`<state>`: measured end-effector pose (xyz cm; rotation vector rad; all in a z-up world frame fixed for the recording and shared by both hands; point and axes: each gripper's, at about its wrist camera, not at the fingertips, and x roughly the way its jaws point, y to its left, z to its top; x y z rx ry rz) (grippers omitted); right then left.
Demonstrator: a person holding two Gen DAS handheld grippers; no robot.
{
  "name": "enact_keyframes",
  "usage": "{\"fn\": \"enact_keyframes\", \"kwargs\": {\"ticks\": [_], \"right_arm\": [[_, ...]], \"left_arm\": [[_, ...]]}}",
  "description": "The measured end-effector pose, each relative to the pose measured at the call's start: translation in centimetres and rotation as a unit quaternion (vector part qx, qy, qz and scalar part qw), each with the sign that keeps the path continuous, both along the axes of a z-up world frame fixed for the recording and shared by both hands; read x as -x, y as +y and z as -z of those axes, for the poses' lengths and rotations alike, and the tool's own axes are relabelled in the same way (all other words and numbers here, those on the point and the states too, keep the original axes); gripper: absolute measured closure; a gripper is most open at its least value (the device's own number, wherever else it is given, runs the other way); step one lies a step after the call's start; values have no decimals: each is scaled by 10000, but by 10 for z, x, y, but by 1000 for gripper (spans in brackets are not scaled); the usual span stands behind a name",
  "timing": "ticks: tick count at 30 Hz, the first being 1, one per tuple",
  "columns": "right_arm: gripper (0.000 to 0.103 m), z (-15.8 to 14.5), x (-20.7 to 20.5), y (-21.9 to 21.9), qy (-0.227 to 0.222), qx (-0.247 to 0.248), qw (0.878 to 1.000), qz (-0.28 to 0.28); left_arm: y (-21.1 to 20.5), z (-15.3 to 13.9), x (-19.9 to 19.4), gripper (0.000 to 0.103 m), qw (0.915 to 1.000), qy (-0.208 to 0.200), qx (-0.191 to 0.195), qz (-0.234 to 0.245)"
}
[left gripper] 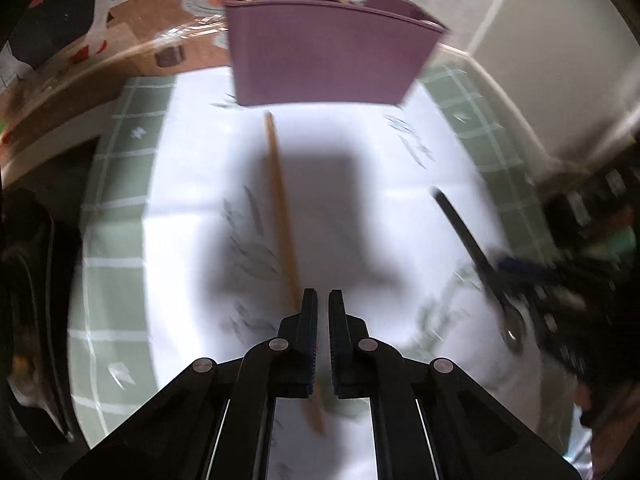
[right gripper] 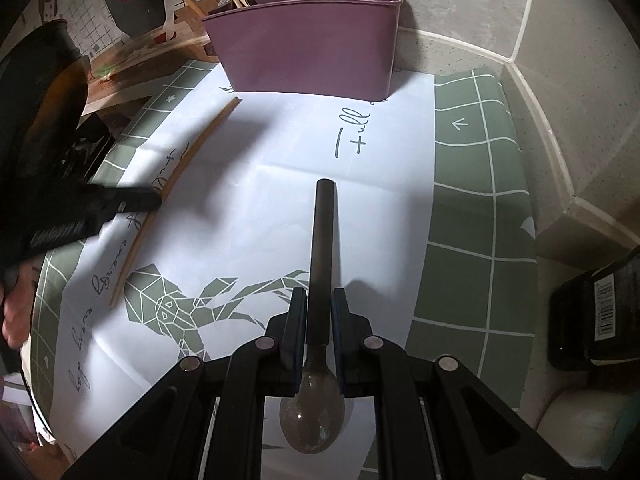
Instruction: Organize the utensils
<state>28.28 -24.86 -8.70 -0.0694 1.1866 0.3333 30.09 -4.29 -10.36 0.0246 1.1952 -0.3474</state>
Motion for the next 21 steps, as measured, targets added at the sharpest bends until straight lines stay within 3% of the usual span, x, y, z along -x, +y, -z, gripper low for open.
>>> {"fn": "enact_keyframes", "kwargs": {"ticks": [3,8,11,21], "right_arm": [[90,-2,-2,-4,-8,-28,10000,15],[86,3,-13,0,67,108,9999,-87],[76,6,-18,11,-41,399,9990,-177],[70,10,-29,22,-72,532,9982,-251]], "left_arm": [[-12,0,21,98,9999,110,31,64],[-8,0,44,98,9995,37,-302,-38],[-6,-2,49,98,9993,5,-357,-95],[4,-12,37,95,9993,36,-249,-282]]}}
